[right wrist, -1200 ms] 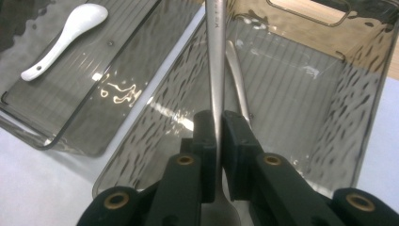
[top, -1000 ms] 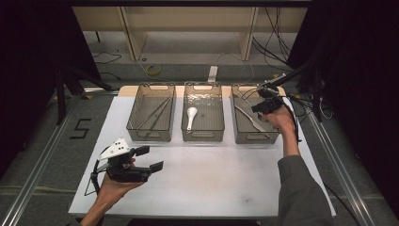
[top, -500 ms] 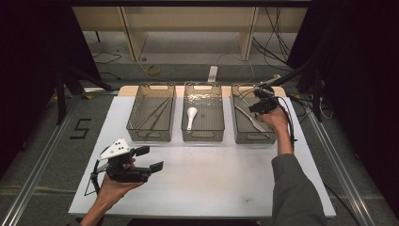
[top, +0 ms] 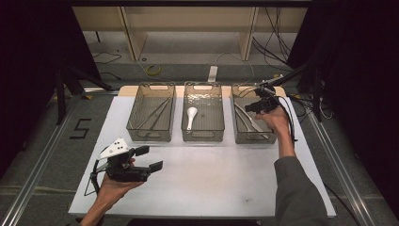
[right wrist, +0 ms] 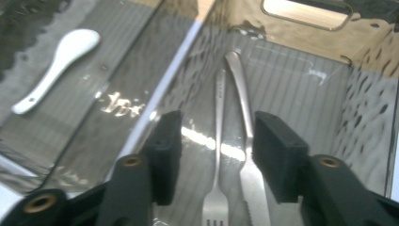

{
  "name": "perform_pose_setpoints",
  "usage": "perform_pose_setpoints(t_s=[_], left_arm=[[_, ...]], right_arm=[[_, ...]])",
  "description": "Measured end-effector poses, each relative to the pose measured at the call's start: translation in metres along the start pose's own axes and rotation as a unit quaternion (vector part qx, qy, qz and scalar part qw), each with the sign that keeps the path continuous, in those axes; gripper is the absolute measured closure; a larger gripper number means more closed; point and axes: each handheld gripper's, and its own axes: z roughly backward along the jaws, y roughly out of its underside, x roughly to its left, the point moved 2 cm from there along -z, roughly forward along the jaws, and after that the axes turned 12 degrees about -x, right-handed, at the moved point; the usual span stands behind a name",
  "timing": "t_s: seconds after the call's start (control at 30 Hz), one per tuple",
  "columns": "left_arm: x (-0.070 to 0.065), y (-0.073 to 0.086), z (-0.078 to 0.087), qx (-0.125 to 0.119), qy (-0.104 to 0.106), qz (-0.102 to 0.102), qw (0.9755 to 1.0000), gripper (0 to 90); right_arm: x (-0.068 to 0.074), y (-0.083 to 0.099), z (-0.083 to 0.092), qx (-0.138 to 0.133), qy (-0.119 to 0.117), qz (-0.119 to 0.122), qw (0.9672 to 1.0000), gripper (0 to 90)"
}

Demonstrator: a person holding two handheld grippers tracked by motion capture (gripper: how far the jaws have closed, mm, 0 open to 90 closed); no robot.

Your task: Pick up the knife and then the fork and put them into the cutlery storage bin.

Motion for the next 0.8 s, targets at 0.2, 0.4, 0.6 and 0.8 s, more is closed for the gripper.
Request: perform_pose_setpoints(t_s=[0.2, 0.4, 0.6, 0.8], left_arm=[[0.0, 0.0, 0.0, 0.001, 0.0, 0.001, 1.0, 15.8], [0.0, 0.0, 0.0, 0.001, -0.001, 0.001, 1.0, 15.8], [0.001, 0.0, 0.0, 0.001, -0.002, 0.001, 1.0, 15.8], [0.002, 0.001, 0.0, 0.0, -0.003, 0.003, 1.0, 15.8]], right_arm=[[0.011, 0.001, 0.016, -0.028, -0.023, 0.0, 0.9993, 43.7], [0.03, 0.006, 0.036, -0.065, -0.044, 0.013, 0.9968, 41.1], [0.046, 0.014, 0.052, -0.089, -0.06, 0.026, 0.9939, 39.9], [0.055, 0.022, 0.057, -0.103, -0.064, 0.034, 0.9921, 38.1]])
